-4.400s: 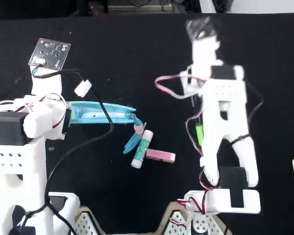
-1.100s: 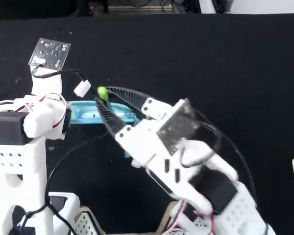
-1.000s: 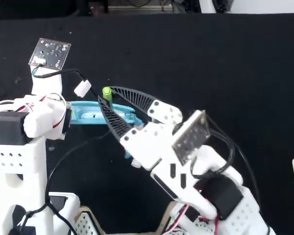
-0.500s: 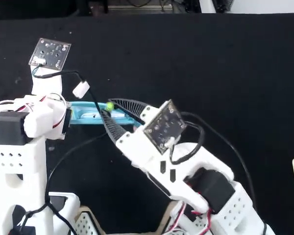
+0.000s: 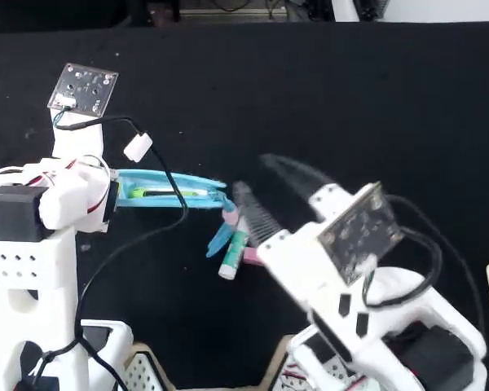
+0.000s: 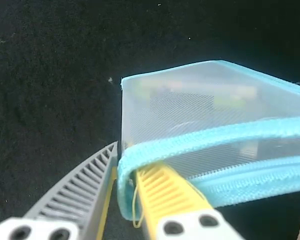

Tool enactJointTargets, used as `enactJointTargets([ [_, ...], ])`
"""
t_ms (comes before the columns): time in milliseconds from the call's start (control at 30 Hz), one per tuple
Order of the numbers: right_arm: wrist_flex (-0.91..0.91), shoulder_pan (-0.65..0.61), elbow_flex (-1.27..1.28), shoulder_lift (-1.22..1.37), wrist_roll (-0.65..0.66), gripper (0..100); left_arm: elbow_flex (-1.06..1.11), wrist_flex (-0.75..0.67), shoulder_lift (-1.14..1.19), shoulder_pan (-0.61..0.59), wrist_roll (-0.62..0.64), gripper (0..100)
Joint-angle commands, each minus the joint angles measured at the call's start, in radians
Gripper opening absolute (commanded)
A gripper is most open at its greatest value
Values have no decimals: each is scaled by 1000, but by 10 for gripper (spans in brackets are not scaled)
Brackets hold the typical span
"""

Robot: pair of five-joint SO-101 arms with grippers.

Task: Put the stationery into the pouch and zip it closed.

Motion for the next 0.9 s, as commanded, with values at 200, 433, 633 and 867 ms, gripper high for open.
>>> enactJointTargets([
  [200, 66, 265, 331, 165, 35, 139, -2, -11, -14, 4, 8, 30],
  [433, 64, 265, 582, 168, 373, 135, -2, -11, -14, 4, 6, 30],
  [633, 32, 259, 723, 147, 489, 135, -2, -11, -14, 4, 6, 30],
  [867, -187, 262, 940, 170, 545, 135, -2, -11, -14, 4, 8, 30],
])
